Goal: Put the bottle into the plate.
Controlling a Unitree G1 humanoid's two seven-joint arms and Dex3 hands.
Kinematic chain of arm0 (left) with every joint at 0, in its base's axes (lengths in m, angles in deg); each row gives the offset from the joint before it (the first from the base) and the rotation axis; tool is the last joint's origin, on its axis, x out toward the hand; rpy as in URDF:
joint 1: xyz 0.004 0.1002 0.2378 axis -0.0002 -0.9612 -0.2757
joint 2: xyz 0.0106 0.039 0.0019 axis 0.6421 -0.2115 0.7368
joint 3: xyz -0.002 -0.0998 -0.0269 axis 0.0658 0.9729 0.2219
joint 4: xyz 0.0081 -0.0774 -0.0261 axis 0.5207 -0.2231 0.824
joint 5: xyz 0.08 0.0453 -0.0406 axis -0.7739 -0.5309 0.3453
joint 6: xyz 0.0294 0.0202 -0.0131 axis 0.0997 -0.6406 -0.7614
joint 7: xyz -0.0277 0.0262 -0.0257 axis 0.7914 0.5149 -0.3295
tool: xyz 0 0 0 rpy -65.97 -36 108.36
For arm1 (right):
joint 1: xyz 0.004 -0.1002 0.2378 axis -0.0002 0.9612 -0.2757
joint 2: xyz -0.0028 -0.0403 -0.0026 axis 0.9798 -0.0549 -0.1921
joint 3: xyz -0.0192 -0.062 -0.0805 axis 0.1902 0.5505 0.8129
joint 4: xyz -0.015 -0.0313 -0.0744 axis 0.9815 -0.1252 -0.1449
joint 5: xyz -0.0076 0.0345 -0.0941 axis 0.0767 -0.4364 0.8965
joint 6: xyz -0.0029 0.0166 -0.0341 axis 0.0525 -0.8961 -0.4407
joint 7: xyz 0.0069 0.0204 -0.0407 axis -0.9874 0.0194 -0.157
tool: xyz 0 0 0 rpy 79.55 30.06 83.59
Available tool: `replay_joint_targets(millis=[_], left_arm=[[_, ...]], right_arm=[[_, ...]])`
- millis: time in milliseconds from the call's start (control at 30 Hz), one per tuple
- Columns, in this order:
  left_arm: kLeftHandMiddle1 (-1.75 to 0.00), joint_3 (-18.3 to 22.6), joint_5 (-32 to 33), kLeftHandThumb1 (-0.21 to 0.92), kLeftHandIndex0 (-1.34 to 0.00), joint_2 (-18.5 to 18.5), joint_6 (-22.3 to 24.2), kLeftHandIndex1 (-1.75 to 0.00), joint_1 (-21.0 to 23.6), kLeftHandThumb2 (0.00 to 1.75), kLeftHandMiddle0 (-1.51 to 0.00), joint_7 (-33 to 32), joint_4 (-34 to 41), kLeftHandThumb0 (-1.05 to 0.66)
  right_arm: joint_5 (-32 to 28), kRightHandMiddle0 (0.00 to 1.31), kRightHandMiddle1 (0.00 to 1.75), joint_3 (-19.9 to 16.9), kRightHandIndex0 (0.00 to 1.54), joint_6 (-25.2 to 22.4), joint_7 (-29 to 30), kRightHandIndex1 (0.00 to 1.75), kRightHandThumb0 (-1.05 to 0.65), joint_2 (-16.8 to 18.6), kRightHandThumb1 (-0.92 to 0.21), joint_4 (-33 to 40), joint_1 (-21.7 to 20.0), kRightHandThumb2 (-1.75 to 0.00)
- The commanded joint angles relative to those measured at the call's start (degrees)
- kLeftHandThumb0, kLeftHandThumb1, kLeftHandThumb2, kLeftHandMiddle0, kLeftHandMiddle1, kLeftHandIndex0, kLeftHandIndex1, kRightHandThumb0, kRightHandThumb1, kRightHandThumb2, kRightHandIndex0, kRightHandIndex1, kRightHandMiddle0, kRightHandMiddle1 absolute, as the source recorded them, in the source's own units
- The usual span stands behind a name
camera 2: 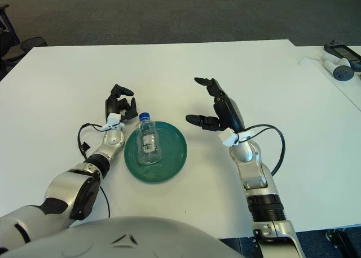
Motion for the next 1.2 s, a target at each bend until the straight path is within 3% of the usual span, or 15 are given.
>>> replay_joint_targets(millis=[0,33,67,167,300,533,700,1167], left_arm=[[-1.75,-1.01,-1.38,0.34,-0.59,0.56,-1.36,-1.75,-4.27,1.28,-1.2,-1.05,0.73,-0.47],[-1.75,-1.24,-1.54,0.34,-0.59,0.52,-1.49,-1.75,-4.61,1.29,-1.2,-1.21,1.19,-0.47],[-1.75,-1.68,-1.89,0.34,-0.6,0.53,-1.62,-1.75,-5.56,1.29,-1.2,-1.15,2.54,-0.47],[-1.75,-2.75,-2.3,0.33,-0.6,0.82,-1.4,-1.75,-8.26,1.29,-1.21,0.63,6.09,-0.47],[-1.75,-3.5,0.12,0.34,-0.59,2.2,2.48,-1.75,-12.05,1.28,-1.23,9.13,10.86,-0.47],[-1.75,-3.29,3.7,0.36,-0.58,3.8,12.91,-1.75,-19.34,1.26,-1.24,18.94,22.76,-0.47],[-1.75,-2.45,4.2,0.34,-0.59,3.94,16.83,-1.75,-22.22,1.28,-1.22,20.02,26.4,-0.47],[-1.75,-1.57,3.43,0.31,-0.62,4.72,24.16,-1.75,-25.12,1.32,-1.21,18.69,31.24,-0.48]], right_arm=[[-3.78,0.0,0.79,0.05,0.27,0.95,1.92,0.07,-0.82,4.35,-0.88,-5.57,1.72,-0.28],[-4.93,0.0,0.88,0.14,0.3,1.26,2.42,0.1,-0.77,5.64,-0.77,-7.58,2.16,-0.45],[-9.81,0.0,0.94,-1.2,0.31,1.64,2.1,0.13,-0.73,9.91,-0.68,-16.78,1.62,-0.59],[-16.66,0.05,1.1,-3.3,0.32,0.62,0.95,0.43,-0.54,15.42,-0.64,-29.85,0.42,-0.76],[-16.73,0.06,1.17,-3.22,0.32,-2.7,1.34,0.6,-0.46,16.42,-0.6,-29.38,0.67,-0.84],[-15.24,0.05,1.19,-3.43,0.32,-4.17,3.97,0.7,-0.44,17.53,-0.55,-30.58,1.17,-0.88],[-14.69,0.03,1.19,-3.69,0.31,-5.06,5.67,0.75,-0.47,17.97,-0.56,-31.55,1.07,-0.87],[-16.53,0.03,1.2,-4.71,0.27,-5.37,5.51,0.77,-0.41,18.83,-0.57,-34.68,0.03,-0.9]])
